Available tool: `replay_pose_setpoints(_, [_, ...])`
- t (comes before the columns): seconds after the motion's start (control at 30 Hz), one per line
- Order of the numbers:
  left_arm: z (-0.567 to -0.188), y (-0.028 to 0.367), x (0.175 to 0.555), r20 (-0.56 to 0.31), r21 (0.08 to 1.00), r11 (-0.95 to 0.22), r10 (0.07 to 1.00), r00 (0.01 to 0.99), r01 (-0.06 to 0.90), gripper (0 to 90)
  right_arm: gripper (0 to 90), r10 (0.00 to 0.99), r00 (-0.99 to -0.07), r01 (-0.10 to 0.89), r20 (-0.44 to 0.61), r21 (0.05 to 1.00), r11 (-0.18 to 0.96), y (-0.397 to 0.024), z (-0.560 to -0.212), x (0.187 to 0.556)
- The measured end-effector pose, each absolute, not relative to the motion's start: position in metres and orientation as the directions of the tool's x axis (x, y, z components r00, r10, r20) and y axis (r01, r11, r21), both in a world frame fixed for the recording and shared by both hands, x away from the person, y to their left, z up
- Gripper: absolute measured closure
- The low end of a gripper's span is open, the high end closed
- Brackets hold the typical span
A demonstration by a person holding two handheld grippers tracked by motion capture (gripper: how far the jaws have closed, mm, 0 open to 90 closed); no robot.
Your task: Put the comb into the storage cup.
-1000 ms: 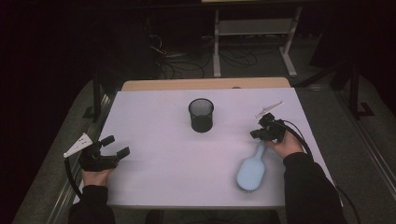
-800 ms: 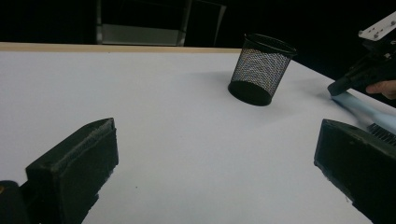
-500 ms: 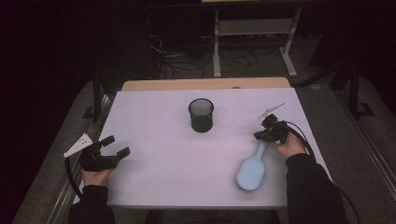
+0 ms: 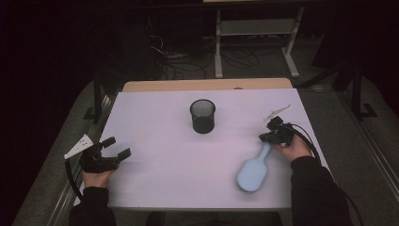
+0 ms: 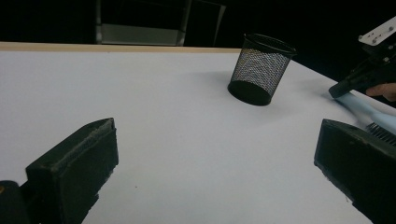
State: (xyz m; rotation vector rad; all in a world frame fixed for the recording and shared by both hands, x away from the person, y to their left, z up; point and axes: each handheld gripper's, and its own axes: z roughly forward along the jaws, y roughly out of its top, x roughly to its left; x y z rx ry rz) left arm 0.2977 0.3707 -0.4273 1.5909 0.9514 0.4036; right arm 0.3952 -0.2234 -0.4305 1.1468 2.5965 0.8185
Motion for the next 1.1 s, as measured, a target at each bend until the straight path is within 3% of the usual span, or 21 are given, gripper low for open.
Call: replay_pose_setpoints(1.1, [-0.427,0.371,0.297,-0.239,0.935,0.011,0.758,0.606,0.355,0.0,89.0,0.738,-0.672,0.639,0.066,0.555,0.533,-0.246,-0.436,0.383])
